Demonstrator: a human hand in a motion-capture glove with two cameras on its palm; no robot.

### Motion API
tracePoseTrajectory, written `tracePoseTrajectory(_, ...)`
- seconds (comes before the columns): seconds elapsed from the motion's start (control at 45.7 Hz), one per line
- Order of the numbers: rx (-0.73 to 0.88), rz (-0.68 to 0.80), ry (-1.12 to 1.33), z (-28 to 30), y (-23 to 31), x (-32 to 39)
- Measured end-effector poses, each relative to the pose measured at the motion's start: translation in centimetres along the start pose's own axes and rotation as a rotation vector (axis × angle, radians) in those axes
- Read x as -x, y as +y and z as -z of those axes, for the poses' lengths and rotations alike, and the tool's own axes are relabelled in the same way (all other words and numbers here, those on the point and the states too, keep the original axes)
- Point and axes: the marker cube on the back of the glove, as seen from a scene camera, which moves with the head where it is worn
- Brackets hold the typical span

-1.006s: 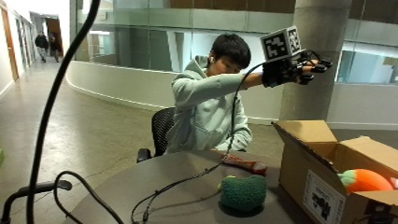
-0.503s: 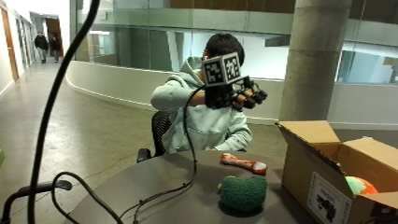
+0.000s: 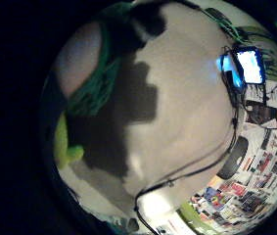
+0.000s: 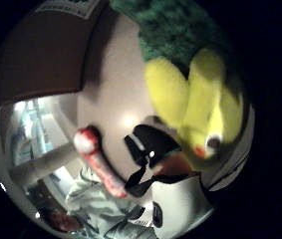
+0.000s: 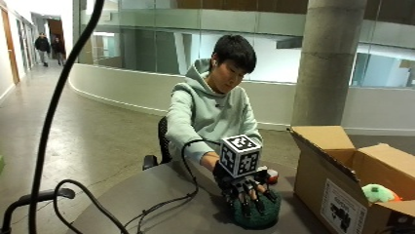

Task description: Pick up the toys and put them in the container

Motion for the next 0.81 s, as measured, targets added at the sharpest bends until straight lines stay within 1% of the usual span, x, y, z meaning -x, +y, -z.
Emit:
tracePoseTrajectory(0.131,-0.091,-0.033,-0.064,-0.7,-1.0,-0.7)
tracePoseTrajectory(0.328,-0.193,0.005,-0.038,0.0,-0.4,-0.9)
tracePoseTrajectory(0.394,-0.174,0.024,-0.043,0.6,0.4,-0.6)
tracePoseTrajectory(0.459,-0.089,0.047,-0.049,1.8,1.4,-0.2)
tracePoseTrajectory(0.547,0.023,0.07,-0.028,4.5,3.5,0.8)
tracePoseTrajectory(0.656,0.094,0.102,0.001,9.6,5.7,1.9)
tracePoseTrajectory(0.722,0.086,0.116,0.031,13.1,6.3,2.2)
tracePoseTrajectory(0.809,0.022,0.14,0.087,18.5,6.4,2.6)
